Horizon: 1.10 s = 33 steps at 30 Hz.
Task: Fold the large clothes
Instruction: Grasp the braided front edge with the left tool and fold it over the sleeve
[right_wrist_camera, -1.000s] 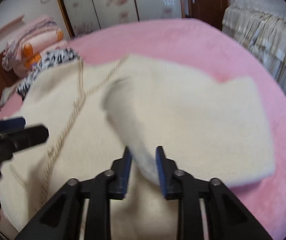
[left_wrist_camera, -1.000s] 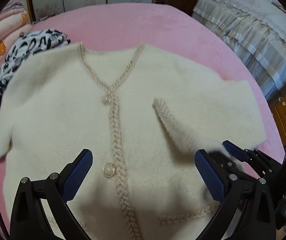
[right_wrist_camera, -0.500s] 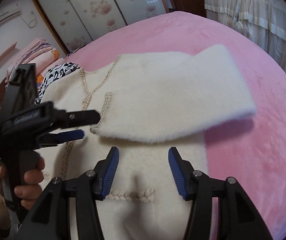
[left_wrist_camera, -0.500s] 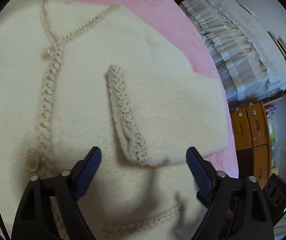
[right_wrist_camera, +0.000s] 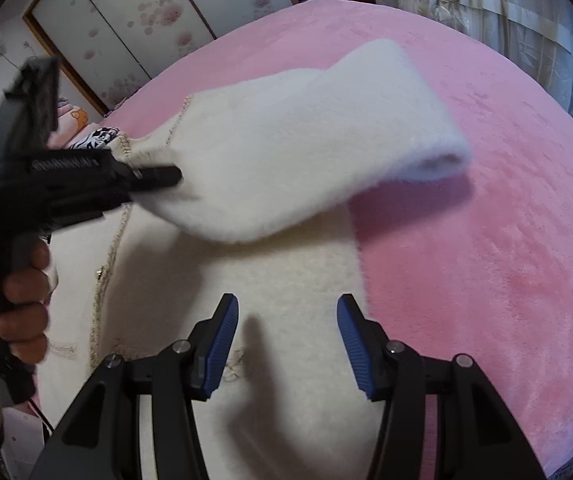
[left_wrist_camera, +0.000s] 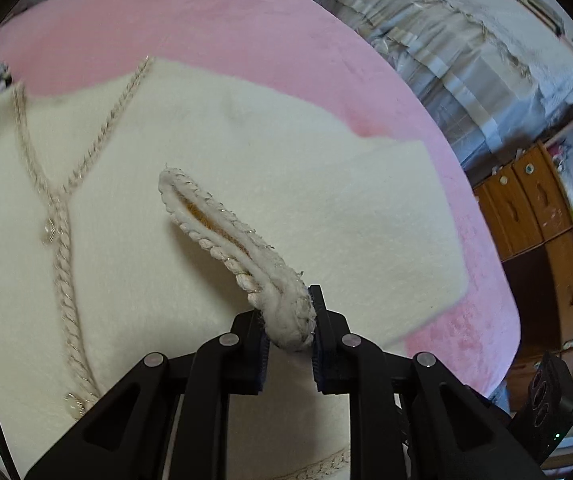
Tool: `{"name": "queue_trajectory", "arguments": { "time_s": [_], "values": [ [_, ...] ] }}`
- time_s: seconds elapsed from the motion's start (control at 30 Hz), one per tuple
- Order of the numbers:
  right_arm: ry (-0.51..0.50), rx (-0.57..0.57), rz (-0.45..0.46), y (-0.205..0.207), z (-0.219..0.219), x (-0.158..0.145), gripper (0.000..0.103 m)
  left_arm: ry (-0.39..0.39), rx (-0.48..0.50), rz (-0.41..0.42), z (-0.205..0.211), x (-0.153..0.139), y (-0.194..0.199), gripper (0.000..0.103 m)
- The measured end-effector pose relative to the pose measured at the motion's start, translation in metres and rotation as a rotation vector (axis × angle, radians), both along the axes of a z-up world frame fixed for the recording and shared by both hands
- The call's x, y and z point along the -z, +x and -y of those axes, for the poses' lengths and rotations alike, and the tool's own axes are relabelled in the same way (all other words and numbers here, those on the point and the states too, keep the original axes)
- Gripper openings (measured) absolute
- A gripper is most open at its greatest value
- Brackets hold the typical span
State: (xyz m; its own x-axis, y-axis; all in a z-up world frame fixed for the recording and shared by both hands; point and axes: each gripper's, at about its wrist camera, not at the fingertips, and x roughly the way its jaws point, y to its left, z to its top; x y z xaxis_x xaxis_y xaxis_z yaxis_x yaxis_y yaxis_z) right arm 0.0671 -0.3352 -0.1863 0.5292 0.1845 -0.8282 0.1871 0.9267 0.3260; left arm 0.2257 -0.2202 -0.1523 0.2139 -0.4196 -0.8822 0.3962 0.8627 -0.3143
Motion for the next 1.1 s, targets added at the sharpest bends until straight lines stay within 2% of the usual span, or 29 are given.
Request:
{"name": "queue_trajectory", "arguments": {
  "time_s": [0.17,0.27,0.4,0.47,0.57,0.7,0.8,0.9,1.0,1.1],
  "values": [
    [-0.059,0.026,-0.045,0.011,-0.008,0.001,0.052,0.053,-0.032,-0.082,0.003,0.0,0.011,0.015],
    [-0.059,0.046,-0.067,0.014,-0.004,0.008,0.052,0.087,-0.032,-0.104,-0.004,0.009,0.011,0.015],
    [-0.043,0.06,-0.094,0.019,0.001,0.01,0.052,0.081,-0.034,-0.166,-0.028,0.015,0.014,0.015],
    [-0.034,0.072,-0.105,0.022,0.002,0.011,0.052,0.076,-0.043,-0.172,-0.034,0.005,0.021,0.015],
    [-0.039,0.074,-0.109,0.025,0.003,0.01,0.052,0.068,-0.056,-0.108,-0.051,-0.023,0.032,0.015],
    [-0.063,0.069,-0.114,0.032,-0.002,0.009,0.052,0.058,-0.118,0.019,-0.093,-0.069,0.051,0.015],
    [-0.073,0.069,-0.116,0.036,-0.004,0.008,0.052,0.091,-0.167,0.095,-0.127,-0.084,0.061,0.015],
    [-0.089,0.06,-0.113,0.041,-0.005,0.007,0.052,0.13,-0.173,0.106,-0.158,-0.07,0.066,0.017],
    [-0.107,0.04,-0.107,0.048,-0.008,0.004,0.055,0.182,-0.176,0.057,-0.178,-0.03,0.063,0.023],
    [-0.122,0.021,-0.104,0.057,-0.013,-0.001,0.055,0.218,-0.211,-0.008,-0.197,0.006,0.057,0.034]
  ]
}}
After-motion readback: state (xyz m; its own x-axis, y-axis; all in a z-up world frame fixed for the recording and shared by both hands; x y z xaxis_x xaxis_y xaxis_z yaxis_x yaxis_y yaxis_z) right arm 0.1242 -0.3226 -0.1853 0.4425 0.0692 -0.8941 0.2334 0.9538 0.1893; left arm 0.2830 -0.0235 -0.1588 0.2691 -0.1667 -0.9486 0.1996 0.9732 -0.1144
